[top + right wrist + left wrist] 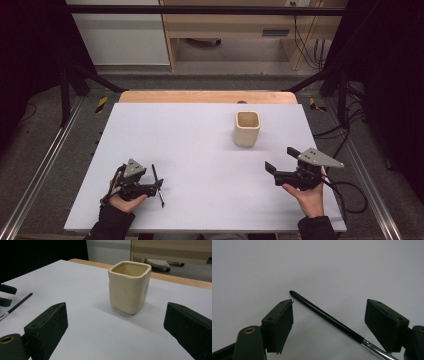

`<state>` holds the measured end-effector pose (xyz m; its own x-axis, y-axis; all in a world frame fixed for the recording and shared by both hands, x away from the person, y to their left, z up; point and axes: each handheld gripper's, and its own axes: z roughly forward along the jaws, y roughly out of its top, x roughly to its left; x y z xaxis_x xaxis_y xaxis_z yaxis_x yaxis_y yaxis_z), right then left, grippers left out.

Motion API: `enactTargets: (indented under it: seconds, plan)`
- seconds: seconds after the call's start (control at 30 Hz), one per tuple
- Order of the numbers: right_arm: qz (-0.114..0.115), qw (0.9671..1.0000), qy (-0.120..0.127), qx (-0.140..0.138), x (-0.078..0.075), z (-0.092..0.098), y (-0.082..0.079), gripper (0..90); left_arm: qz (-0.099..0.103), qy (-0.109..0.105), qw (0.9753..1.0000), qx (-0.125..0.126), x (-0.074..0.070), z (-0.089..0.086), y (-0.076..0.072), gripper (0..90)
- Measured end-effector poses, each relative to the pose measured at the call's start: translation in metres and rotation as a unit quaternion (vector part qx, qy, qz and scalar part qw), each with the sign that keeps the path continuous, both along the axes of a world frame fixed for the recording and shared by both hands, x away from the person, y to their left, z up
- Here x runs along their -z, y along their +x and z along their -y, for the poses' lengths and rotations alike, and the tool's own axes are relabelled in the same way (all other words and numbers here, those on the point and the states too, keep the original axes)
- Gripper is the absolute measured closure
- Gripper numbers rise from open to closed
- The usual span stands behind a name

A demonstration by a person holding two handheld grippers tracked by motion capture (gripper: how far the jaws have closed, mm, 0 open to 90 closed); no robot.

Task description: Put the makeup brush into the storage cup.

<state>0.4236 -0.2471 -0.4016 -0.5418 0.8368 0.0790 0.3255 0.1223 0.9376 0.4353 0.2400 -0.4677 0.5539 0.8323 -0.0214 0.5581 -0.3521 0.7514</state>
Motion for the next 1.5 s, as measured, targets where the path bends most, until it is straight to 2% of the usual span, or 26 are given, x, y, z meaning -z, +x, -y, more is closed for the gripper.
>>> enactTargets:
  seconds: [0.03,0.23,0.4,0.57,0.6,0.77,1.0,1.1,1.3,1.5]
  plan:
    - [-0.001,1.0000,0.000,0.000,0.000,0.000,0.000,5.7,0.002,-0.001,1.0000,-0.002,0.001,0.001,0.000,24.8]
    - [-0.002,1.0000,-0.003,0.000,0.001,-0.001,0.001,5.6,-0.020,0.008,0.9998,0.000,0.006,0.004,0.001,33.6]
    - [-0.003,1.0000,-0.003,0.000,0.001,-0.001,0.001,5.5,-0.029,0.015,0.9995,-0.001,0.009,0.008,0.002,40.5]
    - [-0.002,1.0000,-0.004,0.000,0.001,-0.001,0.001,5.5,-0.024,0.024,0.9994,-0.004,0.009,0.008,0.001,46.2]
    - [-0.003,1.0000,-0.003,-0.001,0.001,-0.001,0.001,5.5,-0.024,0.031,0.9992,-0.005,0.009,0.008,0.001,47.3]
    - [-0.003,1.0000,-0.003,-0.001,0.001,-0.001,0.001,5.5,-0.024,0.042,0.9988,0.000,0.008,0.010,0.001,48.6]
    - [-0.005,1.0000,-0.003,0.000,0.002,-0.002,0.001,5.5,-0.030,0.035,0.9989,-0.002,0.007,0.012,0.002,54.2]
    - [-0.005,1.0000,-0.003,0.000,0.002,-0.002,0.001,5.6,-0.036,0.041,0.9985,0.002,0.006,0.011,0.003,59.4]
    - [-0.007,1.0000,-0.003,0.000,0.002,-0.002,0.002,5.6,-0.035,0.036,0.9987,-0.001,0.006,0.013,0.003,63.5]
    - [-0.005,1.0000,-0.002,-0.001,0.002,-0.002,0.001,5.7,-0.035,0.035,0.9987,0.010,0.006,0.015,0.003,66.2]
